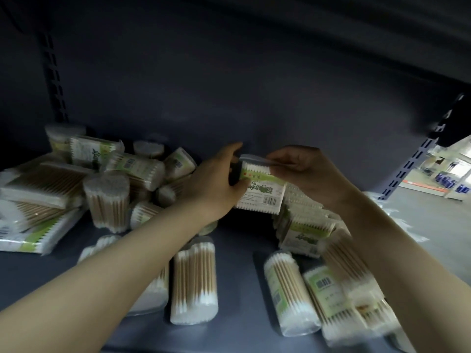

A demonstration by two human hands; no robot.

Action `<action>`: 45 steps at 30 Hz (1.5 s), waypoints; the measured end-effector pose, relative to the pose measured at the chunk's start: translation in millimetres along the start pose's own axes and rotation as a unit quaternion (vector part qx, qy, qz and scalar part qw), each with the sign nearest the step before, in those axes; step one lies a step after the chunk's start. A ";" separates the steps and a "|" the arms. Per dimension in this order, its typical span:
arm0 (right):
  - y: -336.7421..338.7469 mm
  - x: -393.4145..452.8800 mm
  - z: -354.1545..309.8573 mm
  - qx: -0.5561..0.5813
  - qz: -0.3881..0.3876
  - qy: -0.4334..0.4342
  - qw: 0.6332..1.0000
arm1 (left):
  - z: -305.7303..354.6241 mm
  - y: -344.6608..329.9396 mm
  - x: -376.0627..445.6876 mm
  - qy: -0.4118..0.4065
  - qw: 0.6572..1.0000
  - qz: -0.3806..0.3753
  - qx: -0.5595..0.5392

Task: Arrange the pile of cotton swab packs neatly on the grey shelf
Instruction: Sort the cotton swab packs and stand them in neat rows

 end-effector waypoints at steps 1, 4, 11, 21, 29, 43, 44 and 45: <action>0.2 0.0 0.3 -0.015 0.000 -0.001 1.000 | 2.6 -2.2 3.2 -0.009 1.000 -0.012 -0.020; 2.0 0.1 3.1 -0.037 0.014 -0.008 0.999 | 4.0 -9.8 12.4 -0.027 0.999 -0.039 -0.005; 29.3 5.6 31.0 -0.085 0.055 -0.096 0.990 | 0.2 -22.9 21.5 -0.014 0.992 -0.047 0.119; 21.2 9.5 75.4 -0.293 -0.050 -0.190 0.936 | 3.7 -41.8 33.8 -0.008 0.938 -0.061 0.342; 16.9 4.8 81.2 -0.354 -0.097 -0.185 0.911 | 13.2 -59.9 37.2 -0.073 0.866 -0.089 0.486; 17.1 8.9 91.2 -0.369 -0.109 -0.153 0.910 | 5.3 -67.1 53.0 -0.033 0.842 -0.090 0.531; 16.5 9.1 91.2 -0.371 -0.110 -0.152 0.910 | 4.2 -68.9 52.3 -0.033 0.841 -0.097 0.531; 16.0 8.9 91.2 -0.370 -0.112 -0.154 0.909 | 2.8 -71.3 51.6 -0.035 0.839 -0.104 0.533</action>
Point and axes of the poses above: each hand's wrist, its own x-axis towards the middle knuckle, its own y-axis out of the back of the hand, z = x × y, the point moved 5 cm from there along x, towards the middle knuckle, and after that the axes turned 5 degrees about -z, right-handed, at the moved point
